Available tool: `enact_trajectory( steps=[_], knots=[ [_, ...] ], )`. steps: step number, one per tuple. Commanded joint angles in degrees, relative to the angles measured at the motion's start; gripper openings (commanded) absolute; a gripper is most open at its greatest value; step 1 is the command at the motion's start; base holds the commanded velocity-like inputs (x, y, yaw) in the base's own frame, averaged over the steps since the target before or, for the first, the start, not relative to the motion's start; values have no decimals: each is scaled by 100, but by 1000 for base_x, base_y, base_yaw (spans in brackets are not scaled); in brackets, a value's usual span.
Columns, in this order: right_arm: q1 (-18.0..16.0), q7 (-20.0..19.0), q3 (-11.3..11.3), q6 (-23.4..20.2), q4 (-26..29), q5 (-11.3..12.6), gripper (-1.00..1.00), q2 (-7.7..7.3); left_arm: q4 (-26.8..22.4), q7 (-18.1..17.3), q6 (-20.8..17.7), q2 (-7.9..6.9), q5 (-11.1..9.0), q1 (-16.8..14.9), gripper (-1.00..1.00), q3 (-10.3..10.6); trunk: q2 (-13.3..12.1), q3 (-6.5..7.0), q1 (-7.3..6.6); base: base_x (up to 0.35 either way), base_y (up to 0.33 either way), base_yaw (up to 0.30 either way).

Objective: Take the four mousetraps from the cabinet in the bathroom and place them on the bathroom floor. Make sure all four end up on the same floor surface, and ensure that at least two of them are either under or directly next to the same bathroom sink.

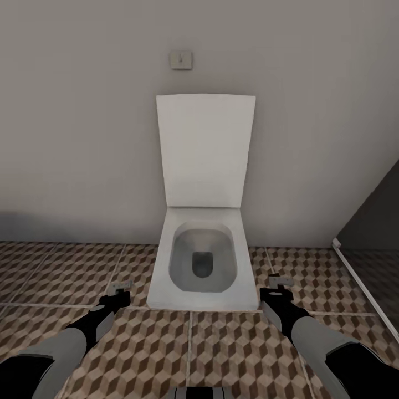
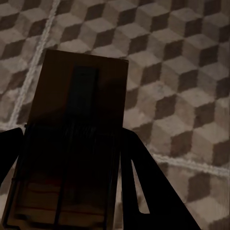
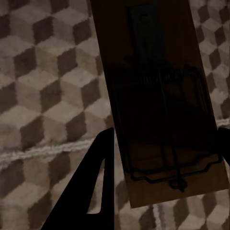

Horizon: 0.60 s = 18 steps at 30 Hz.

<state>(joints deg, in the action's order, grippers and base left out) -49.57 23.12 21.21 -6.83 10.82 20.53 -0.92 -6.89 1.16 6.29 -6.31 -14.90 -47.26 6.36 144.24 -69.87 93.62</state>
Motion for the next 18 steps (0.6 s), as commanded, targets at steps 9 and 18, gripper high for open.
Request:
enact_trajectory(
  steps=[9,18],
  knots=[
    [0,26,49,-47,17,33,-100,-4,4,16,15,-2,-40,-3,-100,48,1,-4,2,304,0,0],
    [0,27,53,-47,17,30,-100,-9,4,16,21,0,-39,-3,-100,50,1,-4,2,295,0,0]
  ],
)
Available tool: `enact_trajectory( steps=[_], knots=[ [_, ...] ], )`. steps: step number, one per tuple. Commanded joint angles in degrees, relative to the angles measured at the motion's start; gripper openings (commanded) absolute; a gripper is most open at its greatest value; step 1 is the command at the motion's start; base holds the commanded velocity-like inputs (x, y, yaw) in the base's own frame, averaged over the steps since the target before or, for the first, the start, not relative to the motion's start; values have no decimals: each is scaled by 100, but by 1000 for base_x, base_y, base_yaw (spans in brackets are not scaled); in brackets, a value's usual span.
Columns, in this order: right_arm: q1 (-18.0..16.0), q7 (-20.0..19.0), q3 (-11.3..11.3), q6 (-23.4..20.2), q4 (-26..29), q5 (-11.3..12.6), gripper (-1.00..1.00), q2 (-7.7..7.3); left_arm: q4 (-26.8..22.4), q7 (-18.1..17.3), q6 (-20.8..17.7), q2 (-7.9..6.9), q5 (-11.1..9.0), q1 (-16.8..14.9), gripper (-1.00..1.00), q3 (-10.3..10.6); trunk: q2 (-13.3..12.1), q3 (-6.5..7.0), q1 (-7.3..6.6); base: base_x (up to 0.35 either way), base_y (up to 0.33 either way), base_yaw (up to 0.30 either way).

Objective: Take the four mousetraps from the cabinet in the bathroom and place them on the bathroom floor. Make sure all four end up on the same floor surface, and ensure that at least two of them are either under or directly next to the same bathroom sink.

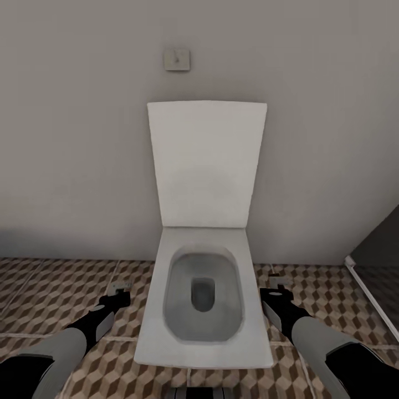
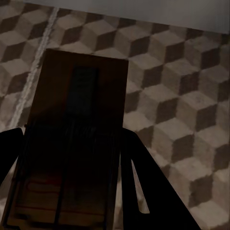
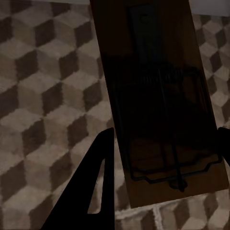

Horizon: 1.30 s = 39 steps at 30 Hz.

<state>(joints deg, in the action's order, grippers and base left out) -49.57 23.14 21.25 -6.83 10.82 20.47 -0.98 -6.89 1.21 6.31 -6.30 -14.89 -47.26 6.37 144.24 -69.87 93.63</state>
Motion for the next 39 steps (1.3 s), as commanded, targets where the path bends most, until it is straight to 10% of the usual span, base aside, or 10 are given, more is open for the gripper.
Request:
enact_trajectory(
  steps=[1,39],
  knots=[
    [0,25,51,-47,17,38,-100,-2,4,11,19,-2,-41,-3,-100,49,2,-4,1,127,0,0],
    [0,36,59,73,17,36,-100,-37,12,2,-4,6,-41,-3,-100,40,2,-4,1,10,0,0]
  ],
)
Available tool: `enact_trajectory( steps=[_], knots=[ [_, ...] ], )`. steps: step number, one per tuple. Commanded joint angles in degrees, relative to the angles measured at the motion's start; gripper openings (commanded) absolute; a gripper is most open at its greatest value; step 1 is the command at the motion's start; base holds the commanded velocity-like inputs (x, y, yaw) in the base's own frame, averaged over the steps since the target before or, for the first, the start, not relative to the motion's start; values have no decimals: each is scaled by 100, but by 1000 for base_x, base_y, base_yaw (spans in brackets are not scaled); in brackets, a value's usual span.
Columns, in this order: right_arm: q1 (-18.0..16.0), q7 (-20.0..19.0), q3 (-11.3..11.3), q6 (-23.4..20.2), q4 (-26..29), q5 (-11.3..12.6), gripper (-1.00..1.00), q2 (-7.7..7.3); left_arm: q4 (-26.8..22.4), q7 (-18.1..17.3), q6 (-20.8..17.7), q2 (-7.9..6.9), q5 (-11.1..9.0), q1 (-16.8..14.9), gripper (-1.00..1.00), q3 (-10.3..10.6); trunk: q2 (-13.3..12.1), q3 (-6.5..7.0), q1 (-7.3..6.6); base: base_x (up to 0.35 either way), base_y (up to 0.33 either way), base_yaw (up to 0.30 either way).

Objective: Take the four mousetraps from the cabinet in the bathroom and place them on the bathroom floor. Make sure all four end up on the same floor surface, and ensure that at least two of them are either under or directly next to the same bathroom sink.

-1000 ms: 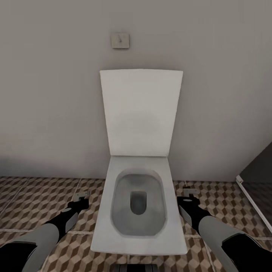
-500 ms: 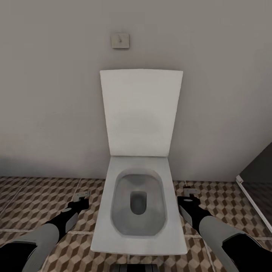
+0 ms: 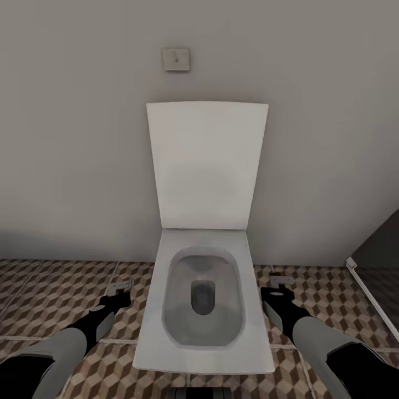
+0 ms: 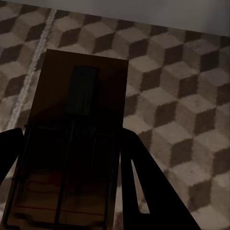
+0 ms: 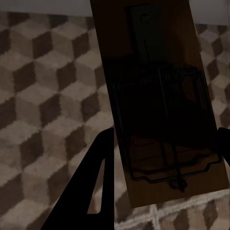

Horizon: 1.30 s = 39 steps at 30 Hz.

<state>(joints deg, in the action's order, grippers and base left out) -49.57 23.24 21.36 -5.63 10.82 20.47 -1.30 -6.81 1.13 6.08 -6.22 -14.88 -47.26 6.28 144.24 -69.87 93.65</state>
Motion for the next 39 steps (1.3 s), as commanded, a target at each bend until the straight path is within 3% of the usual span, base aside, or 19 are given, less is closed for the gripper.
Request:
enact_trajectory(
  steps=[1,19,28,39],
  knots=[
    [0,27,49,-24,17,36,-100,-7,4,10,19,-2,-42,-3,-100,50,2,-4,-1,0,0,0],
    [0,-6,52,87,-173,72,-100,27,112,-199,22,32,3,-3,-100,39,2,-4,-1,0,0,0],
    [0,-959,52,27,-641,83,-100,26,381,-275,27,66,19,-3,-100,31,2,-4,-1,0,0,0],
    [0,-1158,52,44,-947,76,-100,28,589,-280,42,107,23,30,-100,31,2,-4,-1,0,0,0]
  ],
)
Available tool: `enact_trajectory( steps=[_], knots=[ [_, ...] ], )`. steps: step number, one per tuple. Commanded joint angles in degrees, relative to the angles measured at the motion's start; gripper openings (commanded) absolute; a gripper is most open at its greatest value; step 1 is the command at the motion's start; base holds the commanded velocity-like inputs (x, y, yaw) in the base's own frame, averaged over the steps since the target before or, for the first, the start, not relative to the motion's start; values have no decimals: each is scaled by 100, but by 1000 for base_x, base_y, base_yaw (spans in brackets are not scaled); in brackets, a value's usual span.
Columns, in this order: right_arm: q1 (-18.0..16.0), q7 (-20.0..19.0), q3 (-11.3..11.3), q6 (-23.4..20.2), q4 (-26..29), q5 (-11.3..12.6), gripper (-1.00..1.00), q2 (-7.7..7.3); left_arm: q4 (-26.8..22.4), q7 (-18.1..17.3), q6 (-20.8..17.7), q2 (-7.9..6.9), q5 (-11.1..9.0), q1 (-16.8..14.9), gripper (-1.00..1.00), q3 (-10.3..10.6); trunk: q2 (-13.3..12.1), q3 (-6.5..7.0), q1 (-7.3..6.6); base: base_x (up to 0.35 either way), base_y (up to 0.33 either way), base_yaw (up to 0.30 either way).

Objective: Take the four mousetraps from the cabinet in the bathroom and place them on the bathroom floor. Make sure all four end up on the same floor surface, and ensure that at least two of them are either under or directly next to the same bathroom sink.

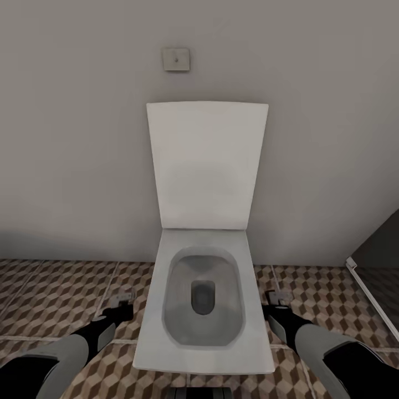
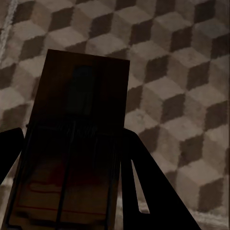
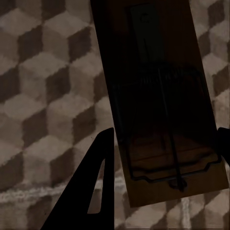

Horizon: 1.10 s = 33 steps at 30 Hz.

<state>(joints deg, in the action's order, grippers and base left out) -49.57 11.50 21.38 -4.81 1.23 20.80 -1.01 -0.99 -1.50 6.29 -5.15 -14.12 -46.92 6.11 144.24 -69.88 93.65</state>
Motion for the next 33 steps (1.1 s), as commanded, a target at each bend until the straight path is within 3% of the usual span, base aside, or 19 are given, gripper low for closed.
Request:
enact_trajectory(
  steps=[1,16,33],
  knots=[
    [0,7,50,-31,-30,42,-100,2,12,-17,21,4,-54,1,-100,48,2,-4,-1,0,0,0],
    [7,-234,48,-33,-238,43,-100,26,19,-17,24,22,-16,-27,-100,48,2,-4,-1,0,0,0],
    [9,-254,42,3,-299,32,-100,1,3,-11,52,112,-18,-28,-100,41,2,-4,-1,0,0,0]
  ],
)
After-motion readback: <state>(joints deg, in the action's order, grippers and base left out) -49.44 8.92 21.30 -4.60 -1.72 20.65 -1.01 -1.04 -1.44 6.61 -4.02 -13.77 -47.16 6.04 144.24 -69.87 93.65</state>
